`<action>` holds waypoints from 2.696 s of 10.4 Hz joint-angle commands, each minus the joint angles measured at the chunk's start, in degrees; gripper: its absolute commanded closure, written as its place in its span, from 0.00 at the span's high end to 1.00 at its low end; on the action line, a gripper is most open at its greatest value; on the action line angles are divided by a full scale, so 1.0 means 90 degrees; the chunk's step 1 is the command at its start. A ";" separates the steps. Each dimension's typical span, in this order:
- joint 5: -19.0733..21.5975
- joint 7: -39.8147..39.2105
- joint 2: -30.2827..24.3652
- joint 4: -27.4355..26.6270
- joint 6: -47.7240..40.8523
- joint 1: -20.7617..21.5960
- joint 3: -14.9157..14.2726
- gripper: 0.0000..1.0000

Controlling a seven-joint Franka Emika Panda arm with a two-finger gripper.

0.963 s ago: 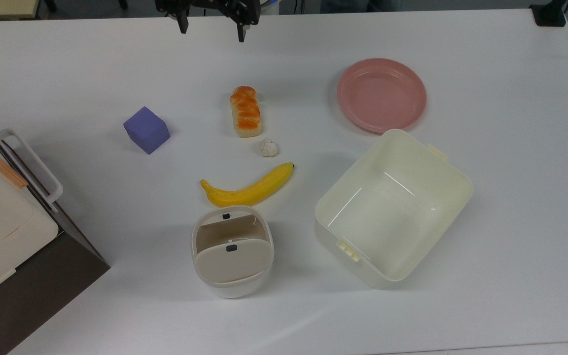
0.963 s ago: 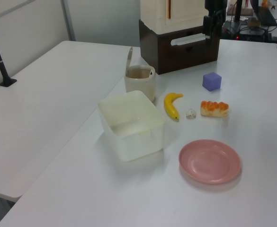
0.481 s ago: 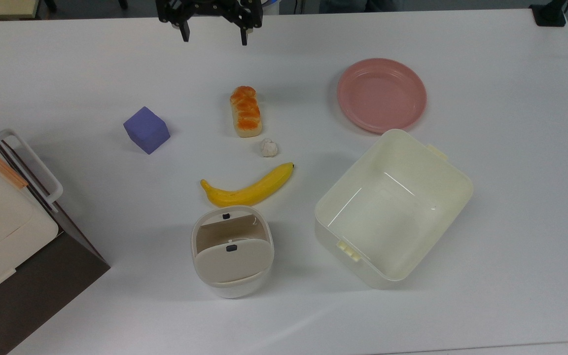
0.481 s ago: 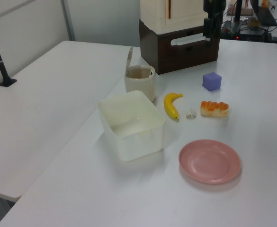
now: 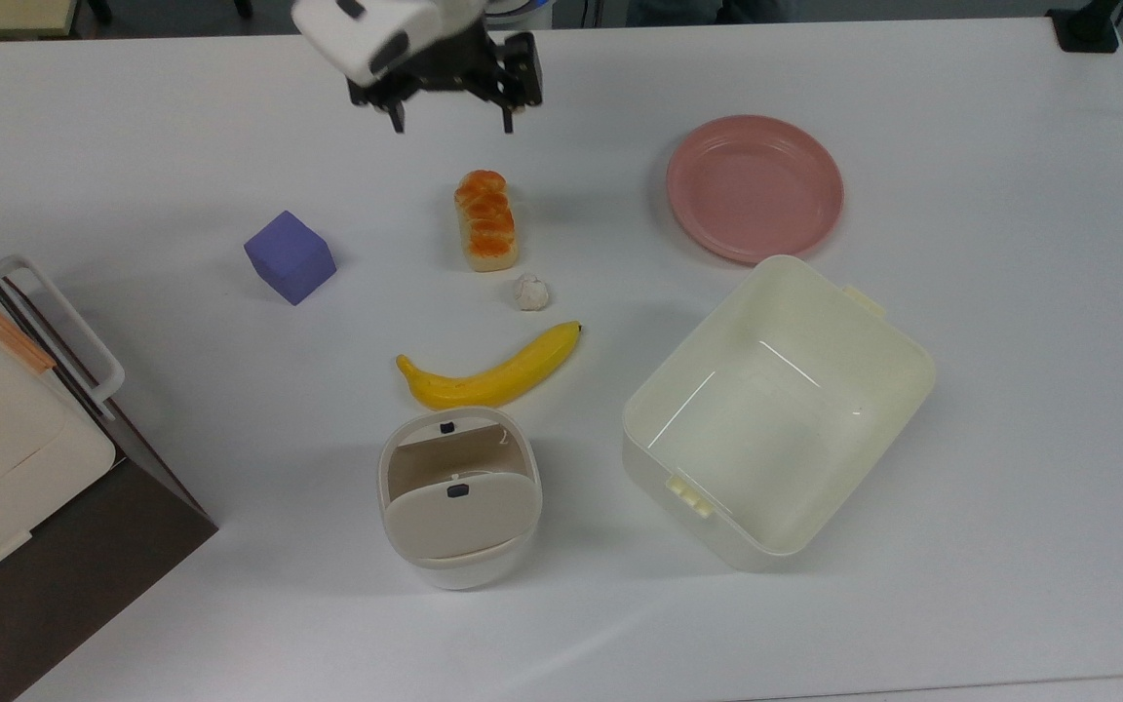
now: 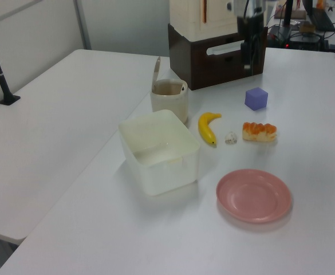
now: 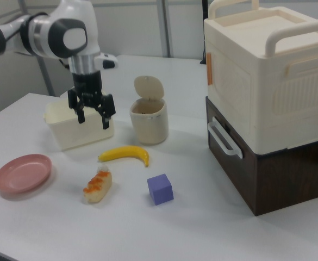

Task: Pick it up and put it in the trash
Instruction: 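Move the gripper down over the small white round object, then close the gripper on the small white round object, then lift the white object and carry it over the beige trash bin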

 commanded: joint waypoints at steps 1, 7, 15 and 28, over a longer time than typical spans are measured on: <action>0.0150 -0.0121 0.0432 -0.0426 0.0835 0.0255 -0.0043 1.00; 0.0161 -0.0159 0.0775 -0.1666 0.2918 0.0489 -0.0053 0.96; -0.0025 0.0016 0.1224 -0.2205 0.4238 0.0929 -0.0072 0.61; -0.0006 0.0326 0.1681 0.0627 0.4810 0.0089 -0.0140 0.30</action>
